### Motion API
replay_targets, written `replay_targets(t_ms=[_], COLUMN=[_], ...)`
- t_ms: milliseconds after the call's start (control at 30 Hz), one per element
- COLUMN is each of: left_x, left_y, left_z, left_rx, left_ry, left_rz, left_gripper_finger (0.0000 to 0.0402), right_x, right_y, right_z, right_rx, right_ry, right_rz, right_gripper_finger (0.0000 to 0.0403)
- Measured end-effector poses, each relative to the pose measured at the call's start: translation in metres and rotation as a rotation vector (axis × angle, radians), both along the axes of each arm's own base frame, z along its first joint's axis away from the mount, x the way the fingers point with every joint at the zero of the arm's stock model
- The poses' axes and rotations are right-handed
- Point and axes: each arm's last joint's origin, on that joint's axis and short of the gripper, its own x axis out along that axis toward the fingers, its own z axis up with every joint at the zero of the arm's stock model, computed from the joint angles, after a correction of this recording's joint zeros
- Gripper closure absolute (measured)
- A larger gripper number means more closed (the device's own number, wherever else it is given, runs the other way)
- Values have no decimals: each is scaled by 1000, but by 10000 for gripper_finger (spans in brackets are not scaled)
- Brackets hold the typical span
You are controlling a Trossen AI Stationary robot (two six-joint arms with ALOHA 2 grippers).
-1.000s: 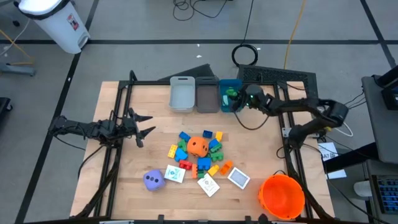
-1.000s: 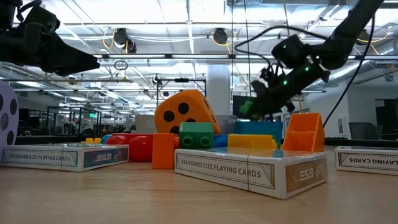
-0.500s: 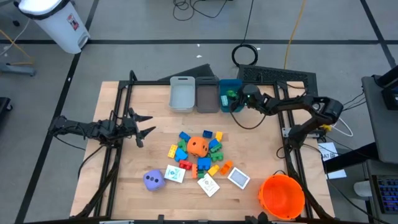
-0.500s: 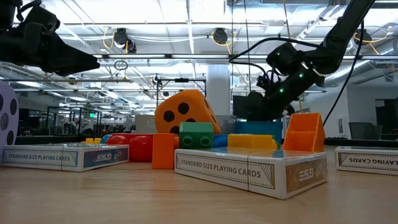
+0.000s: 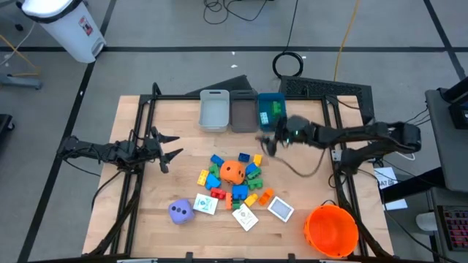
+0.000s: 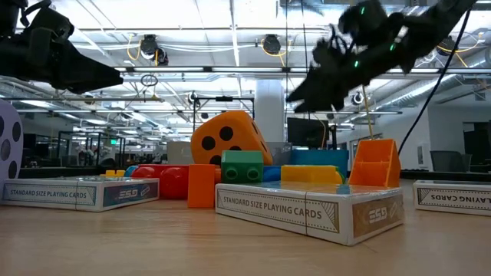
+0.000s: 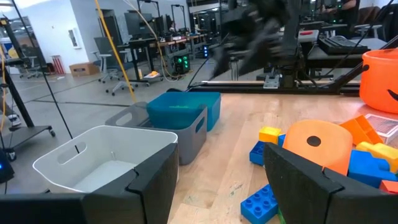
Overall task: Pick & Place Toys
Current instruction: Put the orange game piece into the blue bin
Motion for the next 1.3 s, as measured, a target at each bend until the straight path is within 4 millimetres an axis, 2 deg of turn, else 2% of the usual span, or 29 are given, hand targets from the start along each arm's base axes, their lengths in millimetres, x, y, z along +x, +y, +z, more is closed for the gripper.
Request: replay_targets(t_ms=[200, 300, 433, 567, 667, 767, 1133, 1300], left_x=[0, 0, 0, 0, 0, 0, 0, 0], left_y=[0, 0, 0, 0, 0, 0, 0, 0], left_z=[0, 0, 0, 0, 1, 1, 1, 1], left_rx=[0, 0, -1, -1, -1, -1, -1, -1], left_ry=[0, 0, -4, -4, -6, -6, -7, -7], left_rz=[0, 0, 0, 0, 0, 0, 0, 0], left_gripper_finger=[160, 160, 160, 160, 160, 160, 160, 160], right_x=[25, 30, 41, 52, 56, 57, 55, 51], right_y=[90, 126, 158, 181, 190, 191, 183, 181], right_z=[41, 48, 41, 15, -1, -12, -14, -22], right_rx=[-87, -8, 141, 182, 204, 183, 151, 158], right_ry=[265, 452, 655, 793, 861, 917, 937, 961], right_rz=[105, 93, 60, 120, 160, 145, 79, 81], right_gripper_finger=[124, 125, 125, 125, 125, 125, 125, 125])
